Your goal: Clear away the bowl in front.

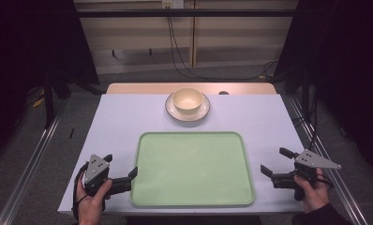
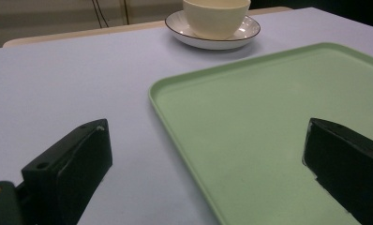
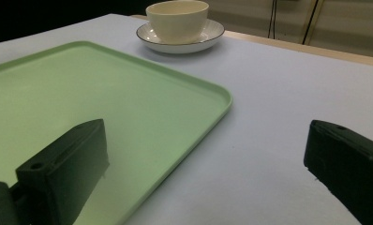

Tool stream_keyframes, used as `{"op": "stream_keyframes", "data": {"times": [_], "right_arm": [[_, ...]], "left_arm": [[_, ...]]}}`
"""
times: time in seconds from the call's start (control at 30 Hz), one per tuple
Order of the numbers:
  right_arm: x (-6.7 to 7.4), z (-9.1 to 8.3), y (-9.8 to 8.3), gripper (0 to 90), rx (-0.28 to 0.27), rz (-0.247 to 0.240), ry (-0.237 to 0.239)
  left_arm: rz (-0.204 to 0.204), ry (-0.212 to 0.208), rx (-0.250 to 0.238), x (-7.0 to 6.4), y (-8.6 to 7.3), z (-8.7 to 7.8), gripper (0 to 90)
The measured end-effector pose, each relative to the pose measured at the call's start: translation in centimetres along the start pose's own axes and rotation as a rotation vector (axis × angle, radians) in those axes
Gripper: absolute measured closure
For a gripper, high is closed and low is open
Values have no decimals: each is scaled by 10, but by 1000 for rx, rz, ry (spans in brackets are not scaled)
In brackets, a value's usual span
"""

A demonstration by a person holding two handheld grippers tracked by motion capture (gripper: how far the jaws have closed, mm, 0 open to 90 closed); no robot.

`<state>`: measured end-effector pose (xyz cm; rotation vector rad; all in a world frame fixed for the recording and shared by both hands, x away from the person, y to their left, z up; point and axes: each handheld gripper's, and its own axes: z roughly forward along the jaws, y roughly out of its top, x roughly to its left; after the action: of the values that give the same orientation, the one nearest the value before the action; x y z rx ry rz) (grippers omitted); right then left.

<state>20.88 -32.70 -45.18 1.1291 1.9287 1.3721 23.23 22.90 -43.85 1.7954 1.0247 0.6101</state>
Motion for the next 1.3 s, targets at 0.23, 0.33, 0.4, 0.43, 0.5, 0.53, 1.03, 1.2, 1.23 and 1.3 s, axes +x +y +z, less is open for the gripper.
{"op": "stream_keyframes", "data": {"times": [0.23,0.33,0.4,0.43,0.5,0.53,1.03,1.2,1.23,1.3], "right_arm": [[0,1,-2,0,-6,-17,-4],[0,0,-2,0,-19,-27,-9],[-1,0,-2,0,-21,-34,-13],[-1,0,-2,0,-26,-35,-17],[-2,-1,-2,0,-27,-32,-17],[-2,-1,-2,0,-29,-36,-18],[-3,-2,-1,3,-38,-35,-2],[-4,-3,-1,10,-48,-38,-1],[-4,-3,-1,10,-48,-38,-1],[-4,-4,0,10,-58,-38,0]], "left_arm": [[-23,-4,-3,-1,0,1,20],[-19,-4,-9,-2,0,-2,19],[-20,-3,-14,-2,0,-2,19],[-20,-3,-14,-2,0,-2,18],[-15,-7,-13,-3,1,-2,20],[-29,-19,-24,-4,1,-1,19],[6,-19,-45,-7,10,8,19],[15,-29,-41,-8,14,15,19],[15,-29,-41,-8,14,15,20],[17,-33,-38,-10,15,18,20]]}}
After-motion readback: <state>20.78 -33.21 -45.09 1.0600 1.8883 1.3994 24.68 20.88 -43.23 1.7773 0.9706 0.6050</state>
